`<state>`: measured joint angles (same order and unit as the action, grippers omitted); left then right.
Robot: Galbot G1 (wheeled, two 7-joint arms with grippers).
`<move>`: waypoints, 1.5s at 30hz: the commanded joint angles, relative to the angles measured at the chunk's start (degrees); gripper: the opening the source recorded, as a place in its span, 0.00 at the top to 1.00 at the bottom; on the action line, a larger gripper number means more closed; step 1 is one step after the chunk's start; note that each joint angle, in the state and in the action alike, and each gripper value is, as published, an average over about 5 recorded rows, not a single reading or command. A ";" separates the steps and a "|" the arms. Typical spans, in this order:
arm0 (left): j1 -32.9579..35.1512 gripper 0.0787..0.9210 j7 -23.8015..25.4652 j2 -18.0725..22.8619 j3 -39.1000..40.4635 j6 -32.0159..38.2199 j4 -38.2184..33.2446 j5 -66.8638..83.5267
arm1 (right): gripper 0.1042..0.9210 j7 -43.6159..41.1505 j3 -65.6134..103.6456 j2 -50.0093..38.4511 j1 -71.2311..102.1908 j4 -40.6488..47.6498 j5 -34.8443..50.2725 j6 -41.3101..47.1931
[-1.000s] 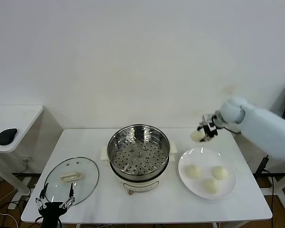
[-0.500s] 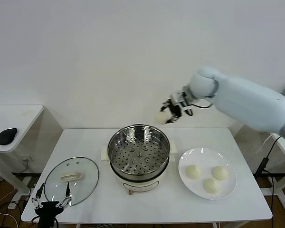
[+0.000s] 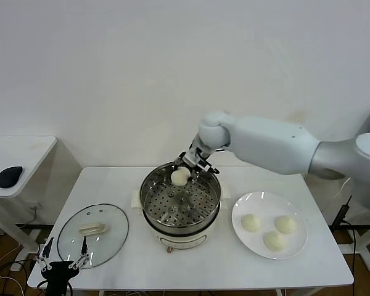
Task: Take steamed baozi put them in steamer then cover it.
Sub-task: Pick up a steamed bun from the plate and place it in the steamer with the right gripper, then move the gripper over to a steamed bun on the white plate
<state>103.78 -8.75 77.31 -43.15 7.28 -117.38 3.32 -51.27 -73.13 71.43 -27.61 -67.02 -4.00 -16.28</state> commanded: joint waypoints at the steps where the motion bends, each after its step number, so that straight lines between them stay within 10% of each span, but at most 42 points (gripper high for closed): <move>1: -0.22 0.12 0.13 -0.05 -0.22 -0.03 0.17 0.09 | 0.43 3.45 -0.65 3.98 2.79 6.39 -12.81 -12.17; 14: -0.24 0.12 0.32 -0.21 -0.29 0.11 0.28 0.15 | 0.42 6.47 0.84 7.58 4.01 12.45 -18.22 -15.45; 23: 0.00 0.12 0.37 0.01 -0.57 0.12 0.04 0.16 | 0.18 3.16 -0.10 4.32 -0.36 6.42 -5.40 -9.58; 28: 0.25 0.12 0.42 -0.16 -0.65 0.00 -0.42 0.29 | 0.12 -4.55 -1.64 -5.19 -8.82 -8.56 11.74 8.51; 45: 0.11 0.12 0.53 -0.46 0.99 -0.55 -1.20 -0.51 | 0.12 -4.46 -5.40 -46.43 -11.13 -34.01 12.22 32.60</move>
<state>104.13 -8.21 76.83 -42.60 6.79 -118.65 3.08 -55.03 -76.71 45.55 -37.89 -87.95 5.61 4.78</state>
